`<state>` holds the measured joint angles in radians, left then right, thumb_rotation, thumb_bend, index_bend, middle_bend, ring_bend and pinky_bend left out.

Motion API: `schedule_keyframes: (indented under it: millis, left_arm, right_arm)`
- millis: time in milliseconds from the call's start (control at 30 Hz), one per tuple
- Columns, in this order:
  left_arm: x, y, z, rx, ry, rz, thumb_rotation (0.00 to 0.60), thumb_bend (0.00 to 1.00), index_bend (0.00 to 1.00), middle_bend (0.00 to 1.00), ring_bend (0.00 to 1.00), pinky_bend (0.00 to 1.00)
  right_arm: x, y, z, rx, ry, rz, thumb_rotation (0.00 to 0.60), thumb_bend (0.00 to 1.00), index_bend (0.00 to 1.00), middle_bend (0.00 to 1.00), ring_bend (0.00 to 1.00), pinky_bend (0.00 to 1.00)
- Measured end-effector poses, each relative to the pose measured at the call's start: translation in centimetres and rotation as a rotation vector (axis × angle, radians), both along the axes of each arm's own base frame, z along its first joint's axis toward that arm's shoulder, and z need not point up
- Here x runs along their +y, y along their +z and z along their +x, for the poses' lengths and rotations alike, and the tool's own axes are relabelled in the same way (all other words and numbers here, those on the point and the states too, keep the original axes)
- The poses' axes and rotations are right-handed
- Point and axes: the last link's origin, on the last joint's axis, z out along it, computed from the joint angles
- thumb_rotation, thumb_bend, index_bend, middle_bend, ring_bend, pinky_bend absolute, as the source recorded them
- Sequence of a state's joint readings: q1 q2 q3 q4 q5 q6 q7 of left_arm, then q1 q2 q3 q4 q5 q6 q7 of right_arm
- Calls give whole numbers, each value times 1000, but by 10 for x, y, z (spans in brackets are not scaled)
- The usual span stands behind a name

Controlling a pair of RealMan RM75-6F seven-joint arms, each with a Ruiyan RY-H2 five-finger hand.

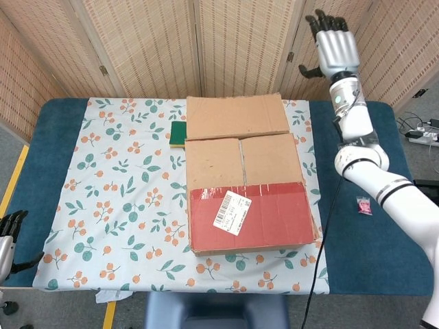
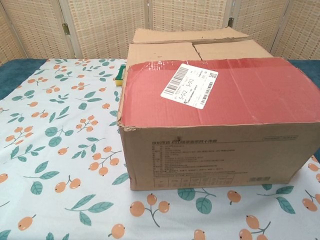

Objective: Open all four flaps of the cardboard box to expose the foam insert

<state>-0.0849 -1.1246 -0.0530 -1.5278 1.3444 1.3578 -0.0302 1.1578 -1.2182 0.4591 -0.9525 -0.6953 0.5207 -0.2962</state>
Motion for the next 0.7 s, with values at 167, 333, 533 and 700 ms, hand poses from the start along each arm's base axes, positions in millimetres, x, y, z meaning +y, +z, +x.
schedule_keyframes:
  millis: [167, 333, 533, 700]
  left_arm:
    - [1, 5, 5, 23, -22, 30, 600, 277, 36, 107, 68, 0]
    - [-7, 6, 9, 20, -32, 56, 600, 279, 42, 112, 74, 0]
    - [-10, 0, 5, 15, -7, 19, 600, 279, 44, 113, 77, 0]
    - [-3, -4, 10, 18, -31, 13, 600, 279, 45, 114, 78, 0]
  right_arm:
    - [49, -12, 9, -20, 67, 185, 515, 374, 0, 0, 0, 0]
    - [104, -12, 1, -99, 66, 329, 514, 374, 16, 0, 62, 0]
    - [146, -11, -28, -246, -2, 428, 512, 374, 61, 22, 99, 31]
    - [158, -18, -43, -428, -86, 519, 512, 374, 66, 33, 116, 58]
